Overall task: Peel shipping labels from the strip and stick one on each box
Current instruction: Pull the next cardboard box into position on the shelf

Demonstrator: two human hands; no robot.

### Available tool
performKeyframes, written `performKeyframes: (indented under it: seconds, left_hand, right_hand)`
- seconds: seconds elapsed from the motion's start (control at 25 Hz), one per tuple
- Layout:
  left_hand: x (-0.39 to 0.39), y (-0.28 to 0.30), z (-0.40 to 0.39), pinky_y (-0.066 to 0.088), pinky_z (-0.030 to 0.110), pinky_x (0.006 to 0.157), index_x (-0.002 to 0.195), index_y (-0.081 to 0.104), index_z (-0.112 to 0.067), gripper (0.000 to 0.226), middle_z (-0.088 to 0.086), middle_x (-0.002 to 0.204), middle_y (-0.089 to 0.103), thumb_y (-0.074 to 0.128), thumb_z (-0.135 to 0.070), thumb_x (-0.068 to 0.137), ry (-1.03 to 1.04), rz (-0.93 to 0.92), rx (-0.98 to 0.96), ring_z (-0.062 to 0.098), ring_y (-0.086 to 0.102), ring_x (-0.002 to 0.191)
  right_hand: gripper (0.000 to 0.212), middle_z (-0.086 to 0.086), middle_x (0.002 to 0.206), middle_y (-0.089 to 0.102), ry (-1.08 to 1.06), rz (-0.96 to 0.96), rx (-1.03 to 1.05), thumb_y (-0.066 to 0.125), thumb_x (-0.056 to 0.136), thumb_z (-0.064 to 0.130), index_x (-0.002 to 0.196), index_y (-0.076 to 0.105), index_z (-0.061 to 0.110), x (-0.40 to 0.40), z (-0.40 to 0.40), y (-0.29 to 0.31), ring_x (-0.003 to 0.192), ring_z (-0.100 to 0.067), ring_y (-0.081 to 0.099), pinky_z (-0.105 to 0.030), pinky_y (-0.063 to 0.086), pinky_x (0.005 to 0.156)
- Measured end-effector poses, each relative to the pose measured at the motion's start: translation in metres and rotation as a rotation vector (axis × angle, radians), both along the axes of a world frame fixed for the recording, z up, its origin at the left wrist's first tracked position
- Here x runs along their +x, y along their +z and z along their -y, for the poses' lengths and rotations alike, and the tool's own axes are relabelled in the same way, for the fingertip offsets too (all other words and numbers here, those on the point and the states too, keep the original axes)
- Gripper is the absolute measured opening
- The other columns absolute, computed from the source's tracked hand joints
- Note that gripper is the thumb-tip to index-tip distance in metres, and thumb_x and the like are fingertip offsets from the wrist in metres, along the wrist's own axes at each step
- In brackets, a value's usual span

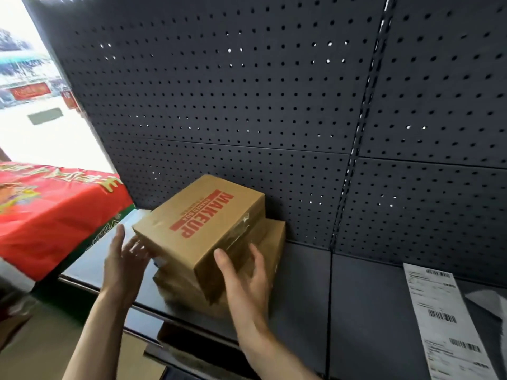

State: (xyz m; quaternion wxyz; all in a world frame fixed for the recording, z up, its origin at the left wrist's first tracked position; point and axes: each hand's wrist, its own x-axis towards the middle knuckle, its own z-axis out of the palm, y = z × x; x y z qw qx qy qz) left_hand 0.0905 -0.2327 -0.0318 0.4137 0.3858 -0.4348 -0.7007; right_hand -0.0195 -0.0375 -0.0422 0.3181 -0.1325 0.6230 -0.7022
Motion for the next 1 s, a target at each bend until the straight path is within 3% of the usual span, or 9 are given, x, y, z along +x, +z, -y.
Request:
performKeyframes:
  seconds: [0.12,0.28,0.4,0.48,0.64,0.76,0.84,1.0]
  left_hand:
    - [-0.006,0.007,-0.024,0.046,0.034,0.089,0.112,0.067,-0.012,0.055,0.002,0.09,0.08,0.039,-0.057,0.098,-0.129,0.101,-0.089,0.019,0.065,0.097]
    - [-0.007,0.007,-0.04,0.045,0.041,0.097,0.126,0.063,-0.018,0.05,0.007,0.12,0.071,0.047,-0.054,0.095,-0.122,0.125,-0.154,0.025,0.062,0.114]
    - [-0.015,0.01,-0.072,0.047,0.039,0.091,0.108,0.066,-0.026,0.044,0.001,0.112,0.068,0.057,-0.057,0.08,-0.147,0.143,-0.187,0.019,0.062,0.098]
    - [-0.024,0.016,-0.1,0.048,0.038,0.088,0.103,0.066,-0.029,0.045,-0.004,0.109,0.069,0.059,-0.061,0.073,-0.173,0.171,-0.227,0.019,0.062,0.101]
    - [-0.058,0.012,-0.157,0.045,0.042,0.095,0.104,0.069,-0.029,0.075,-0.013,0.103,0.07,0.07,-0.081,0.049,-0.227,0.193,-0.301,0.013,0.061,0.103]
    - [-0.097,0.002,-0.206,0.041,0.049,0.107,0.119,0.067,-0.019,0.089,-0.004,0.114,0.067,0.069,-0.081,0.055,-0.31,0.183,-0.29,0.016,0.059,0.108]
    - [-0.127,-0.003,-0.244,0.04,0.053,0.11,0.129,0.062,-0.025,0.089,-0.001,0.129,0.066,0.07,-0.08,0.06,-0.354,0.127,-0.234,0.019,0.059,0.121]
    - [-0.189,-0.01,-0.338,0.043,0.055,0.108,0.131,0.06,-0.032,0.08,-0.003,0.128,0.068,0.072,-0.071,0.062,-0.394,0.053,-0.18,0.02,0.062,0.121]
  right_hand:
    - [0.113,0.01,0.15,0.047,0.019,0.073,0.021,0.078,0.059,0.078,0.154,0.029,0.04,0.013,0.015,0.011,0.136,-0.011,0.047,-0.035,0.039,0.116]
    - [0.115,0.011,0.153,0.045,-0.014,0.063,0.021,0.068,0.057,0.089,0.154,0.023,0.047,0.011,0.019,0.019,0.135,-0.011,0.048,-0.042,0.04,0.117]
    - [0.096,0.015,0.141,0.058,-0.067,0.001,-0.073,0.065,0.066,0.081,0.15,0.034,0.047,-0.011,-0.005,0.027,0.122,-0.004,0.059,-0.041,0.047,0.111]
    - [0.086,0.013,0.131,0.066,-0.082,-0.028,-0.131,0.066,0.068,0.074,0.145,0.044,0.044,-0.034,-0.032,0.032,0.117,-0.006,0.064,-0.038,0.051,0.105]
    - [0.081,0.01,0.127,0.069,-0.097,-0.046,-0.123,0.067,0.07,0.068,0.142,0.051,0.035,-0.083,-0.101,0.035,0.114,-0.009,0.067,-0.038,0.053,0.101]
    - [0.063,0.014,0.114,0.076,-0.115,-0.096,-0.15,0.068,0.075,0.056,0.133,0.059,0.034,-0.116,-0.161,0.036,0.103,-0.003,0.071,-0.026,0.053,0.086]
    - [0.064,0.018,0.11,0.076,-0.138,-0.106,-0.151,0.07,0.073,0.052,0.133,0.059,0.034,-0.139,-0.204,0.034,0.098,0.002,0.071,-0.023,0.051,0.082]
    - [0.073,0.01,0.109,0.078,-0.205,-0.034,-0.123,0.081,0.061,0.053,0.129,0.061,0.035,-0.187,-0.297,0.023,0.098,-0.009,0.075,-0.041,0.057,0.091]
